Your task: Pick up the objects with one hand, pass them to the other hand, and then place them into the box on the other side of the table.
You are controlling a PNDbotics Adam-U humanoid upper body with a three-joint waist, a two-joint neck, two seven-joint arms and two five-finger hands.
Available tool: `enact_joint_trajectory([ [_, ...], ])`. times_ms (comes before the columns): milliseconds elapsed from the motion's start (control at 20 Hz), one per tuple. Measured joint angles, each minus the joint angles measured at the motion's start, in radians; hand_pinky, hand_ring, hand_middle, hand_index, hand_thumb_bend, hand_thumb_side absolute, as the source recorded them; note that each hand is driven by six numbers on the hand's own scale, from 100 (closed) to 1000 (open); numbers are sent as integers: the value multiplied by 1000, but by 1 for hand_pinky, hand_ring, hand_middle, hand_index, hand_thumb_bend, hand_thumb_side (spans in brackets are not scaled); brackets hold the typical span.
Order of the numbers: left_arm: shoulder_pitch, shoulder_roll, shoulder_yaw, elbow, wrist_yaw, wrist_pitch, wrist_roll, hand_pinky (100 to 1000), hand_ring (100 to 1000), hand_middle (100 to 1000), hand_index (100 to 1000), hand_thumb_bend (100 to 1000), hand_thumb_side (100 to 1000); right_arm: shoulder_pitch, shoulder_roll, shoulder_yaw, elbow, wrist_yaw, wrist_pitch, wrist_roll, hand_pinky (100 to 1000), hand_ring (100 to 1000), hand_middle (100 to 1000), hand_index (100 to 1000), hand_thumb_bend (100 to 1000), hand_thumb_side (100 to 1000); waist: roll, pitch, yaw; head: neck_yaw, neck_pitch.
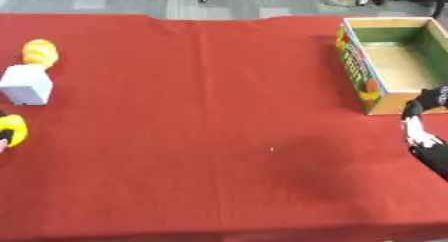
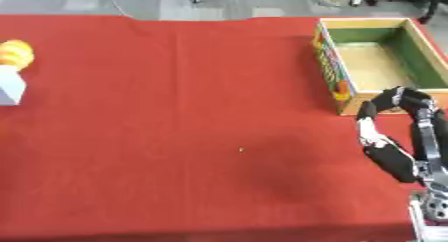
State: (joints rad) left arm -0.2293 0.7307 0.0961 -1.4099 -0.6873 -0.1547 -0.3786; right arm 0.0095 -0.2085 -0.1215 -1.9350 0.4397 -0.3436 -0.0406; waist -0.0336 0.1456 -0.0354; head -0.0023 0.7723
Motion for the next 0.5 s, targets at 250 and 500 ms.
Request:
enact_joint_trajectory([
  [250,-12,-9,-4,-43,79,3,0,536,445,408,571,100,278,-17,-9,18,-5,-1,-10,11,816,530,499,489,100,470,0,-4,-13,10,0],
  [500,-125,-105,-96,-147,148,-50,26,528,446,404,564,100,364,-129,-107,116,-35,-39,-70,71,813,543,518,533,100,470,0,-17,-21,22,0],
])
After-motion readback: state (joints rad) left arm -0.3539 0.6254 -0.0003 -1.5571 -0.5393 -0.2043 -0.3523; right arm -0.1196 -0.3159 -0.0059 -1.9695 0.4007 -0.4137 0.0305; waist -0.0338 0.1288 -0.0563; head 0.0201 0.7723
